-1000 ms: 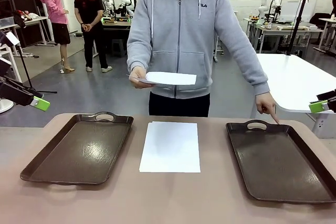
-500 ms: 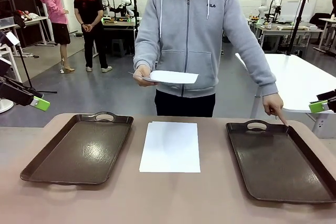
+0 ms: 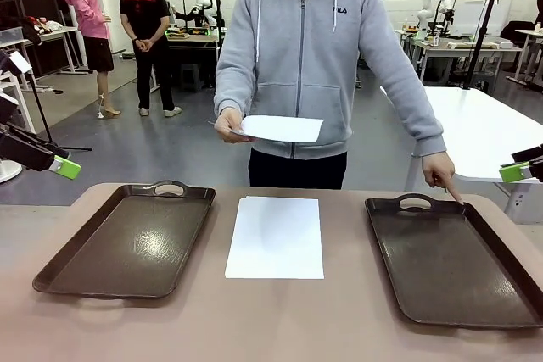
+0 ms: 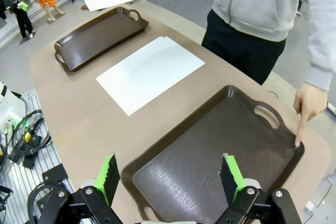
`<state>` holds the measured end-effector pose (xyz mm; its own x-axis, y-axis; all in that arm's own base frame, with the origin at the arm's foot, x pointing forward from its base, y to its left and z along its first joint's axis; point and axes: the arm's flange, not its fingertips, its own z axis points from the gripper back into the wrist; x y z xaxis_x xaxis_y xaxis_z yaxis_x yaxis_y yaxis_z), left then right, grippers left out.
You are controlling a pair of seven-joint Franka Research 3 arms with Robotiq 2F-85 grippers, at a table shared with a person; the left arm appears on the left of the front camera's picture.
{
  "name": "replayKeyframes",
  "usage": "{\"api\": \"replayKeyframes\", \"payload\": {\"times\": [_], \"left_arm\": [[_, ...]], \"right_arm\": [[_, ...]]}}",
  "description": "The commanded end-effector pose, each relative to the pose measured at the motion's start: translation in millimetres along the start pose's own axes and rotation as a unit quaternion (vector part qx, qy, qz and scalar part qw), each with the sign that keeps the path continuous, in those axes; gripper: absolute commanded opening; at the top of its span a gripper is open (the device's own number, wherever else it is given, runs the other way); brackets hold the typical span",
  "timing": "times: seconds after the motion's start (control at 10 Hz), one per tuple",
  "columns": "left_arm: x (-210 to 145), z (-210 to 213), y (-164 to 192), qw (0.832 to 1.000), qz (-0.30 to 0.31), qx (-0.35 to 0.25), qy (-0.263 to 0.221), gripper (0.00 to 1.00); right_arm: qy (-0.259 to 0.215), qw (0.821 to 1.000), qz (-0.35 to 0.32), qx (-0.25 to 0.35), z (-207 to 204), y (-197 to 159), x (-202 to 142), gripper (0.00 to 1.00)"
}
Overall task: Sort the A4 documents.
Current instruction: Receive the A4 Paper.
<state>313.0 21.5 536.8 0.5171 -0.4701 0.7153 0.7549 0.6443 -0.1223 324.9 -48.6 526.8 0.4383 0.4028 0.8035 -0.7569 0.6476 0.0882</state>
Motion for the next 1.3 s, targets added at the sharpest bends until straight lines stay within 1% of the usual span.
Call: {"api": "replayKeyframes", "payload": {"times": [0.0, 1.1, 1.2], "left_arm": [[-0.9, -0.1, 1.7, 1.000, -0.009, -0.006, -0.007, 1.00], [-0.9, -0.1, 1.7, 1.000, -0.009, -0.006, -0.007, 1.00], [-0.9, -0.1, 1.7, 1.000, -0.009, -0.006, -0.007, 1.00]], "right_arm": [[-0.005, 1.000, 0.003, 0.009, -1.6, -2.7, -0.9, 1.00], [-0.005, 1.000, 0.003, 0.009, -1.6, -2.7, -0.9, 1.00], [0.000, 1.000, 0.000, 0.000, 0.0, 0.0, 0.0, 1.00]]}}
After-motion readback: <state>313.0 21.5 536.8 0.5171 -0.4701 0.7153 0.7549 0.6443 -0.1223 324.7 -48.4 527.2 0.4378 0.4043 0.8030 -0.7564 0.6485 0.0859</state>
